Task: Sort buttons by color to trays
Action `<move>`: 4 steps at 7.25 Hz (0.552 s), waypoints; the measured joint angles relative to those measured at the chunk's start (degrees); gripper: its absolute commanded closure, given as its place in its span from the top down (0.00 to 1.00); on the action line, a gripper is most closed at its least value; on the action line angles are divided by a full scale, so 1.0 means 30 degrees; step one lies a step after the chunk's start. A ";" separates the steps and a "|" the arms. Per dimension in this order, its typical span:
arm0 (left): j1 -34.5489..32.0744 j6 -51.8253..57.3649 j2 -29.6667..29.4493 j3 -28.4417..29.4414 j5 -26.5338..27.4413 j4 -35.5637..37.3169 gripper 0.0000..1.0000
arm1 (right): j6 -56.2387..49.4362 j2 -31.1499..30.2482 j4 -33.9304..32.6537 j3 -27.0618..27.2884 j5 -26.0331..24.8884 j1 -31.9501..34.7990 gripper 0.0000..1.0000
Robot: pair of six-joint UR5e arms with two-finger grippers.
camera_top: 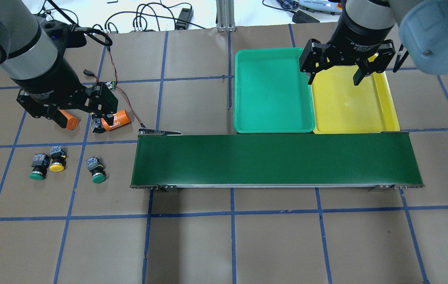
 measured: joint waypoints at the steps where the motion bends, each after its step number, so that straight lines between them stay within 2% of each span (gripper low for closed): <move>1: 0.0000 0.0007 0.0000 -0.0006 -0.0064 0.0022 1.00 | -0.0001 0.0000 0.0001 -0.0001 0.0000 -0.0002 1.00; 4: 0.0010 0.0126 -0.0120 -0.0009 -0.0090 0.0185 1.00 | -0.0019 0.0000 0.0001 0.0000 -0.0019 -0.0003 1.00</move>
